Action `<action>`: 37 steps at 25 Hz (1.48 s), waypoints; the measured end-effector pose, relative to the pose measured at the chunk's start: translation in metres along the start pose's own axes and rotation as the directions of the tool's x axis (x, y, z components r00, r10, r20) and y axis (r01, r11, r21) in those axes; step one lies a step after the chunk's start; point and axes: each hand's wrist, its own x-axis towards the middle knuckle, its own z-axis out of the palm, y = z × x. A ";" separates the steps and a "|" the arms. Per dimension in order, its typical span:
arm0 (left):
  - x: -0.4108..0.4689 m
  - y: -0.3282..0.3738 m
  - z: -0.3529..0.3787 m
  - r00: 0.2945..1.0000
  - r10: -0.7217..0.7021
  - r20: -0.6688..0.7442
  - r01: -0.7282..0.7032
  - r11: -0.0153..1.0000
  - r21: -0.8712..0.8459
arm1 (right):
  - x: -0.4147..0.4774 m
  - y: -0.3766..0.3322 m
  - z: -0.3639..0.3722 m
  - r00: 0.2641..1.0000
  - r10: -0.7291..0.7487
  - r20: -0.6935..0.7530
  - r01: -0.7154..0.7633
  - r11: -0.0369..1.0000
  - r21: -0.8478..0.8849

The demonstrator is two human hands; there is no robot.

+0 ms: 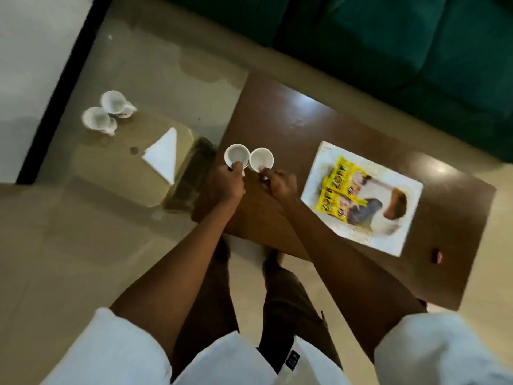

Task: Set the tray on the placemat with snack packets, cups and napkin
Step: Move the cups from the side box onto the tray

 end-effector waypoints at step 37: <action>-0.133 0.041 0.427 0.937 0.065 0.343 -0.223 0.867 0.446 | 0.135 0.179 -0.401 0.938 0.309 -0.157 -0.190 0.838 0.512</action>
